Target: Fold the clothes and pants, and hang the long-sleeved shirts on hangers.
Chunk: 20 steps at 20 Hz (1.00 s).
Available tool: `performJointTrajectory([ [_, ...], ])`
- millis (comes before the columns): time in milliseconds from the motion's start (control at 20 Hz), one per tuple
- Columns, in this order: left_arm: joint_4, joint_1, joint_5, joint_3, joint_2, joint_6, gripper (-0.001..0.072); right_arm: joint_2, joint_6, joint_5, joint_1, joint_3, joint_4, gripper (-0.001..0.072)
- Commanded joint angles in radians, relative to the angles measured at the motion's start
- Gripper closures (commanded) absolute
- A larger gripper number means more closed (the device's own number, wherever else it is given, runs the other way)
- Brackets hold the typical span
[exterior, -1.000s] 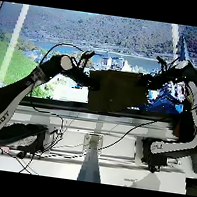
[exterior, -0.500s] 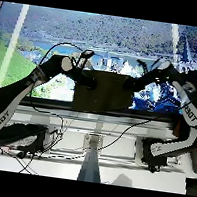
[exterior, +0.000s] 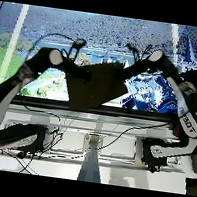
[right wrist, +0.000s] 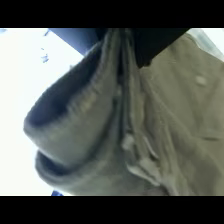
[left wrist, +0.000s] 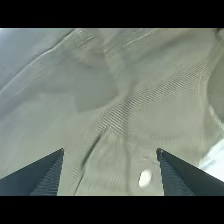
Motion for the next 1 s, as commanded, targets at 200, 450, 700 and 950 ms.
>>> performJointTrajectory([
  [200, 0.003, 0.118, -0.003, 0.016, 0.329, 0.000, 0.0055, 0.287, 0.177, -0.011, -0.235, 0.170, -0.163, 0.0669],
  [450, 0.007, 0.117, 0.000, 0.016, 0.489, 0.023, 0.0055, 0.517, 0.393, -0.002, -0.446, 0.171, -0.317, 0.0669],
  [700, 0.006, 0.117, 0.010, 0.016, 0.510, 0.034, 0.0055, 0.716, 0.584, 0.009, -0.649, 0.171, -0.575, 0.0669],
  [950, 0.005, 0.117, 0.012, 0.016, 0.510, 0.034, 0.0055, 0.766, 0.630, 0.133, -0.895, 0.171, -0.801, 0.0668],
])
